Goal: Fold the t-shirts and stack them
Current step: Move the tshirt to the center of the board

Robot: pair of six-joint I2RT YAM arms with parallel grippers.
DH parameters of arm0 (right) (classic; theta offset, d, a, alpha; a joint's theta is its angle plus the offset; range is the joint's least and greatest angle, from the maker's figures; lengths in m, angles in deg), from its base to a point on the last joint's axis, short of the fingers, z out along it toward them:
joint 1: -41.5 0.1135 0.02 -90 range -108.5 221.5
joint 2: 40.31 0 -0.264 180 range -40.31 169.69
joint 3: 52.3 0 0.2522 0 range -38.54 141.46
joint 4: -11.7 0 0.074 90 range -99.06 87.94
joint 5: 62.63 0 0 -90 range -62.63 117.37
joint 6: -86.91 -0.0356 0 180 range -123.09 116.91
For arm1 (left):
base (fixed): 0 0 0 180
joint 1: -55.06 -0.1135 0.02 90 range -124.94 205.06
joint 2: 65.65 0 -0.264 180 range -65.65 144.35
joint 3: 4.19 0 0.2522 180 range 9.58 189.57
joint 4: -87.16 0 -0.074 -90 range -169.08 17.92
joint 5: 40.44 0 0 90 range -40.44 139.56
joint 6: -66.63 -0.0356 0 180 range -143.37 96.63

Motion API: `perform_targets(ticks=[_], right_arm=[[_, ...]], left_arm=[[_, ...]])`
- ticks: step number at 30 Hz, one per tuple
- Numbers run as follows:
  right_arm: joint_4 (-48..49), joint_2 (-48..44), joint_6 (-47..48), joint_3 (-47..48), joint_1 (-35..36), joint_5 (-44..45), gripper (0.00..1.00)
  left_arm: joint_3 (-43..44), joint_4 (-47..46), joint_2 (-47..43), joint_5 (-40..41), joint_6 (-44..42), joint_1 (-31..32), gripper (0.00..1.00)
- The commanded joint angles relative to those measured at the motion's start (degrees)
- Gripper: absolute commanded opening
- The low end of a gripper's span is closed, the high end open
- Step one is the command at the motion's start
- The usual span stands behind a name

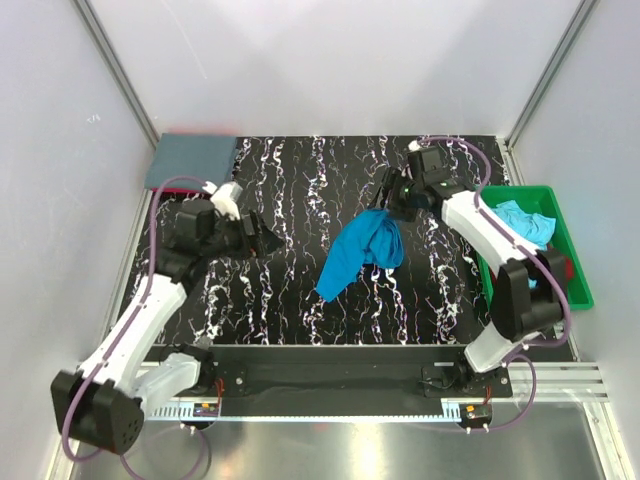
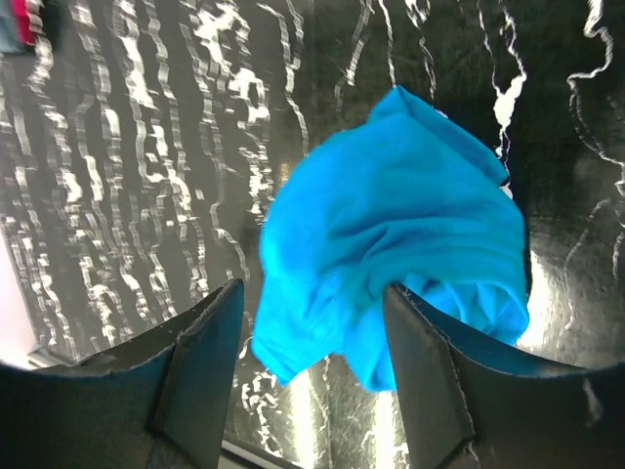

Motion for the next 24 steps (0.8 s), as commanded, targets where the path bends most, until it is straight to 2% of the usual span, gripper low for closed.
perform_targets(ticks=[1,4,7,9,11,15,19,24], right_arm=[[-1.58,-6.24,0.1,-1.43,-0.2,3.24,0.66],[-2.12,-11.94,-1.92,-8.54,-0.02,4.82,0.62],[-1.42,-17.39,-4.81,-13.39,3.65,7.73,0.58],[0.16,-18.03,-7.8,-14.72,9.28,6.33,0.58],[1.3,-17.59,-15.26,-16.83,12.88,7.28,0.58],[3.59,-15.49,-26.96,-20.7,24.29,15.87,0.57],[-0.17,-9.96,-38.28,-19.04,27.57,18.71,0.54],[-8.52,-4.07,-43.76,-13.33,31.0,18.28,0.54]], left_arm=[[-3.22,-8.98,3.97,-8.8,5.25,1.05,0.86],[-2.7,-7.68,9.5,-0.67,4.47,7.11,0.86],[-4.01,-10.64,11.99,0.16,7.27,8.53,0.81],[-5.24,-12.86,11.03,-0.98,9.74,6.87,0.8],[-4.9,-12.43,9.19,-1.6,10.27,3.37,0.8],[-4.63,-9.71,3.48,-1.07,9.74,-4.46,0.83],[-4.11,-5.67,0.13,-1.34,6.68,-9.74,0.86],[-5.24,-4.6,-0.05,-5.19,7.98,-11.51,0.87]])
